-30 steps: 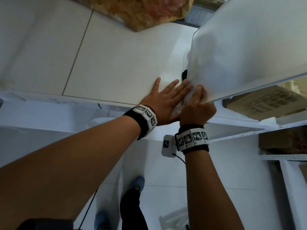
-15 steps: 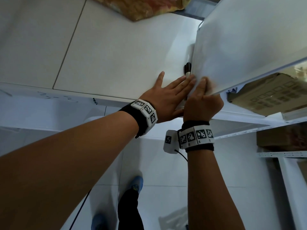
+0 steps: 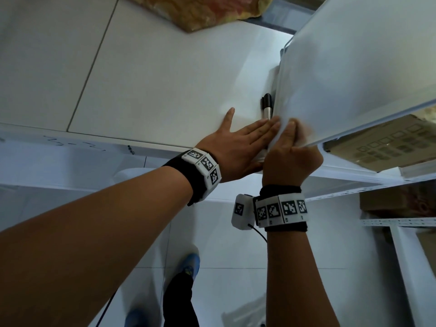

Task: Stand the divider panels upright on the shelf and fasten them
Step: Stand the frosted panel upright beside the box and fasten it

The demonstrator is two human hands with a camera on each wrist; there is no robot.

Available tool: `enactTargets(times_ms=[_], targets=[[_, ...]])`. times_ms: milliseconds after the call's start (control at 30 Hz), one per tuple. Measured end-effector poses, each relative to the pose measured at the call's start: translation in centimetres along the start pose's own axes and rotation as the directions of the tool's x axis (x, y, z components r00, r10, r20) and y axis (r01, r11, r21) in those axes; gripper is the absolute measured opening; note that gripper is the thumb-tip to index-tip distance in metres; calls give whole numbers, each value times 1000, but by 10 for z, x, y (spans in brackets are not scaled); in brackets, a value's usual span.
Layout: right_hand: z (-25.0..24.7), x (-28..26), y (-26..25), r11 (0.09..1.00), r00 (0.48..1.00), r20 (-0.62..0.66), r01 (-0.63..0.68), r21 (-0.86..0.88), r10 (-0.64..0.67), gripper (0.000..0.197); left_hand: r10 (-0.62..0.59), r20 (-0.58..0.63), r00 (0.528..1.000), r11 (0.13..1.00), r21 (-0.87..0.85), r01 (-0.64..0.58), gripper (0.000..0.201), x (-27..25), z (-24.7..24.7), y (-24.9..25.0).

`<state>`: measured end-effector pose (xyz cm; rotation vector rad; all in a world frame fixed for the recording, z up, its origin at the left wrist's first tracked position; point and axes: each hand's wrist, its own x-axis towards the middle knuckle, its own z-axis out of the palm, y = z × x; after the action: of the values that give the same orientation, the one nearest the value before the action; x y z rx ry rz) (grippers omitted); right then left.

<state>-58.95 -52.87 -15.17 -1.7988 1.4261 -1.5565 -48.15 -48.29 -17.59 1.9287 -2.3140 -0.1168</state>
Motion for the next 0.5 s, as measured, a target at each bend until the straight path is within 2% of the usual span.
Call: enactTargets(times_ms=[333,500], targets=[[3,0,3,1000,999,-52,-9,1,9,27,-10,7,1000,1000,-17,11,80,0,-2,2],[5,4,6,999,998,-42,42,-28,-43,28,-11,-6,1000,1000,-7,11,80,2,-2,2]])
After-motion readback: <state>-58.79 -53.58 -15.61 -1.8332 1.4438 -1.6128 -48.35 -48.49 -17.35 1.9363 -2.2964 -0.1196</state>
